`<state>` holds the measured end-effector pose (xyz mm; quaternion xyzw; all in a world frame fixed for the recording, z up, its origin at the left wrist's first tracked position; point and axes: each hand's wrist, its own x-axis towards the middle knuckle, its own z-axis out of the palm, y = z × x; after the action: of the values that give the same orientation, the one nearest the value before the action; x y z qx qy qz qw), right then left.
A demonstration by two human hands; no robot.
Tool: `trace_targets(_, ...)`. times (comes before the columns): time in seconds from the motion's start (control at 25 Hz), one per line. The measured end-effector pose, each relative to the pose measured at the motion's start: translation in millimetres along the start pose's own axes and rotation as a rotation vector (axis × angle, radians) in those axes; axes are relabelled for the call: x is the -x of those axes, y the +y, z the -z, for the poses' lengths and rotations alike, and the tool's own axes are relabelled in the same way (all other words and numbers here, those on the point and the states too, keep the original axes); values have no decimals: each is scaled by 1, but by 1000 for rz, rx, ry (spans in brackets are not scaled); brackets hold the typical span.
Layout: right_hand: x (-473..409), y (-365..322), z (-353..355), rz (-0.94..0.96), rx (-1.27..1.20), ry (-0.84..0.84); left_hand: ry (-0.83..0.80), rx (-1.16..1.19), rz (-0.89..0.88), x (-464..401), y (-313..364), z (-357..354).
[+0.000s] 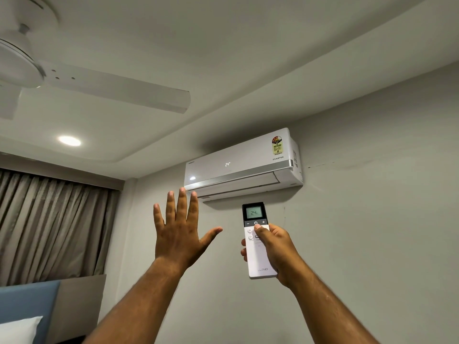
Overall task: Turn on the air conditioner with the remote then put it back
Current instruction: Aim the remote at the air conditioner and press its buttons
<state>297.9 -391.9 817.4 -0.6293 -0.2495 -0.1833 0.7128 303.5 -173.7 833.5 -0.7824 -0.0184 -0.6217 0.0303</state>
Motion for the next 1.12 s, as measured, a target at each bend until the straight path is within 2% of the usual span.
trace_targets(1.12,-4,3,-12,-14,-6,35,1,27,20,2,-9,-1)
